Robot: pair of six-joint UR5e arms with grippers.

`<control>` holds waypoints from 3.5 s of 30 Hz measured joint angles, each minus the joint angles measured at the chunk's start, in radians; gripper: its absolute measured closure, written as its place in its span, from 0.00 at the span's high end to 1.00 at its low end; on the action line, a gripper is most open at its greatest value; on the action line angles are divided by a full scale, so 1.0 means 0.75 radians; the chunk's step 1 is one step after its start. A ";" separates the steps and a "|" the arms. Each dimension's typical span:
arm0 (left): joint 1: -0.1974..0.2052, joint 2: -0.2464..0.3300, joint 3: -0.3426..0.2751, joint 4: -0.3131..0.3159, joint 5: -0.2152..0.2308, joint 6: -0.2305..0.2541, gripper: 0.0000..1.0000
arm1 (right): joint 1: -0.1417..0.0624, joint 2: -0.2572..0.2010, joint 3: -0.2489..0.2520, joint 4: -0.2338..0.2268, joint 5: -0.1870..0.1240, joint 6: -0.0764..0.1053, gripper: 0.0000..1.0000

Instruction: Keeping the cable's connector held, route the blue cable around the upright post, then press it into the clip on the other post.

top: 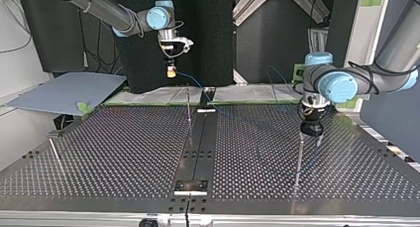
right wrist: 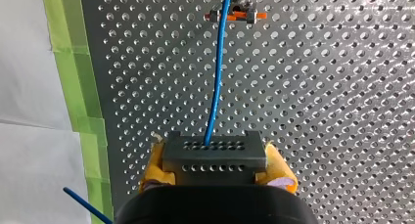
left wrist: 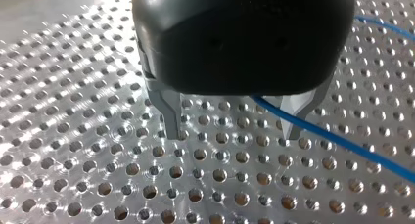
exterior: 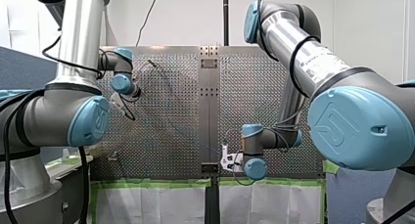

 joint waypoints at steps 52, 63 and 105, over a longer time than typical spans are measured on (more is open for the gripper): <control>0.056 0.223 -0.206 0.167 0.108 -0.382 0.99 | 0.000 0.000 0.000 -0.005 -0.003 0.008 0.00; 0.059 0.237 -0.206 0.055 0.099 -0.248 0.99 | 0.000 0.000 0.000 -0.008 -0.003 0.008 0.00; 0.033 0.653 -0.178 -0.396 0.099 0.154 0.99 | 0.000 0.000 -0.002 -0.018 -0.007 0.034 0.00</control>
